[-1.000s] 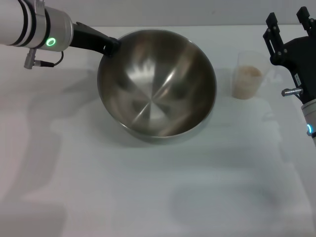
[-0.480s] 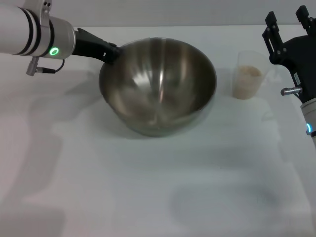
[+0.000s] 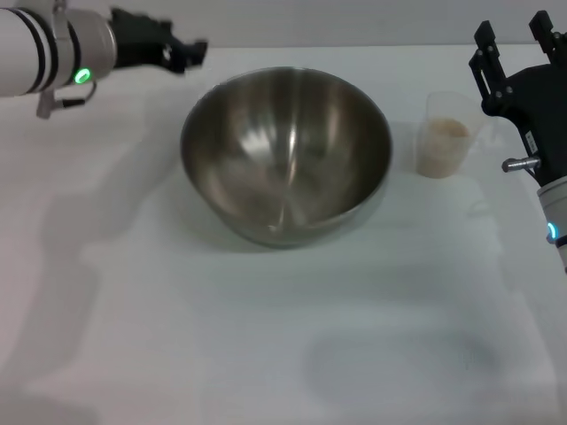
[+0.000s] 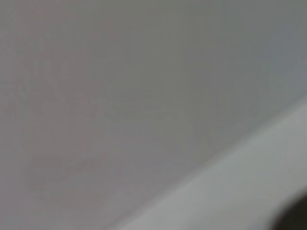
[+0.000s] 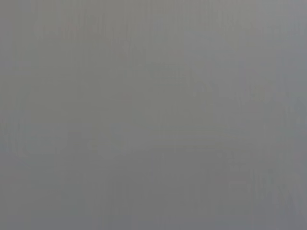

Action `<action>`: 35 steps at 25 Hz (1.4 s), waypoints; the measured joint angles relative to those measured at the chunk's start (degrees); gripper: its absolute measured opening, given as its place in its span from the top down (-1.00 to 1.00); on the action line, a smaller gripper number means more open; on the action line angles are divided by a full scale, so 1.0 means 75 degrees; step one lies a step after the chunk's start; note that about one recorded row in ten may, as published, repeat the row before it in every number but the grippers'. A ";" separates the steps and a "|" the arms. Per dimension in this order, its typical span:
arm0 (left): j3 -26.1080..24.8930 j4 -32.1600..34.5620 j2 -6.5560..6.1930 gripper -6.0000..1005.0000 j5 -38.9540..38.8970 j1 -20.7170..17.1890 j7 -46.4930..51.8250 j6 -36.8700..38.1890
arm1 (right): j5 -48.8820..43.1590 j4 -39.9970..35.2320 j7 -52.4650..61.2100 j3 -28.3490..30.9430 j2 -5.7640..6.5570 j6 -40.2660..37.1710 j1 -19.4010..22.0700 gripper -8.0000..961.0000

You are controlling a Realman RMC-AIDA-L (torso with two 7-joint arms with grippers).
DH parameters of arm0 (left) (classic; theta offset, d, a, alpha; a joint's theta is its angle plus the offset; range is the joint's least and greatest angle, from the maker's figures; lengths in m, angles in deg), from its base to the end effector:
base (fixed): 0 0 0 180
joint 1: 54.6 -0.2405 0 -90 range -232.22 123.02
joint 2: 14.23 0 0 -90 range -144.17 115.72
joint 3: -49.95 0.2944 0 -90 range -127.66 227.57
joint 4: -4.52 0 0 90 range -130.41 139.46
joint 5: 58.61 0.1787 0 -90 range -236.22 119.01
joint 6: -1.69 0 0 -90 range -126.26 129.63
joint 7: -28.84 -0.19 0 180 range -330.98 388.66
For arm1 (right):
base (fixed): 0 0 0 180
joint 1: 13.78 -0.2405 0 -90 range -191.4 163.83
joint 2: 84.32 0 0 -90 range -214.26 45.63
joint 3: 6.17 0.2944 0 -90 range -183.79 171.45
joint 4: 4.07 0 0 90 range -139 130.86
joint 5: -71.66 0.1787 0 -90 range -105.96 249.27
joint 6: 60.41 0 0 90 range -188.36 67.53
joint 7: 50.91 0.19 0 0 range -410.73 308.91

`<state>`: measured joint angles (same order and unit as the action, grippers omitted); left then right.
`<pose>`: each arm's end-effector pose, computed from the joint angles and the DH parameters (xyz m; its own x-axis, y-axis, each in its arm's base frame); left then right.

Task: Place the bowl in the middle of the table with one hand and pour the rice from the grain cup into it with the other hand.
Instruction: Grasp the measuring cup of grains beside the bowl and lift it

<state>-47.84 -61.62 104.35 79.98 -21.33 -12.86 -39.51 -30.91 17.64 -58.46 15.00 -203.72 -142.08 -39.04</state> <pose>-0.2104 0.4551 -0.0452 0.8828 0.3873 0.2659 0.4564 -0.5731 -0.6806 0.2625 0.3587 -0.0258 0.6691 0.2864 -0.6858 -0.6658 -0.1791 -0.7243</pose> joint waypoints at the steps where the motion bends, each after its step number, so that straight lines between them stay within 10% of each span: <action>1: 0.0357 -0.0327 0.0000 0.08 -0.0007 -0.0389 0.0018 0.1007 | 0.0001 0.0003 0.0000 0.0001 0.0001 -0.0005 0.0001 -0.23; 11: 0.1176 -0.0593 -0.0016 -0.60 0.0007 -0.1206 -0.0026 0.3857 | 0.0000 0.0000 0.0000 0.0054 0.0007 -0.0013 -0.0015 -0.23; 21: 0.2055 0.0586 -0.0020 -0.60 0.0029 -0.1391 0.1082 0.9049 | 0.0063 0.0001 0.0036 0.0197 0.0019 0.0058 -0.0061 -0.22; 35: 0.2021 0.2002 -0.0072 -0.58 0.0552 -0.1352 0.2931 1.0657 | 0.0083 0.0772 0.0035 0.2265 0.0013 0.1231 0.0394 -0.20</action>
<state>-32.68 -46.61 103.81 84.13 -31.47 9.12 40.42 -30.28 23.43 -58.20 31.99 -203.62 -132.84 -36.09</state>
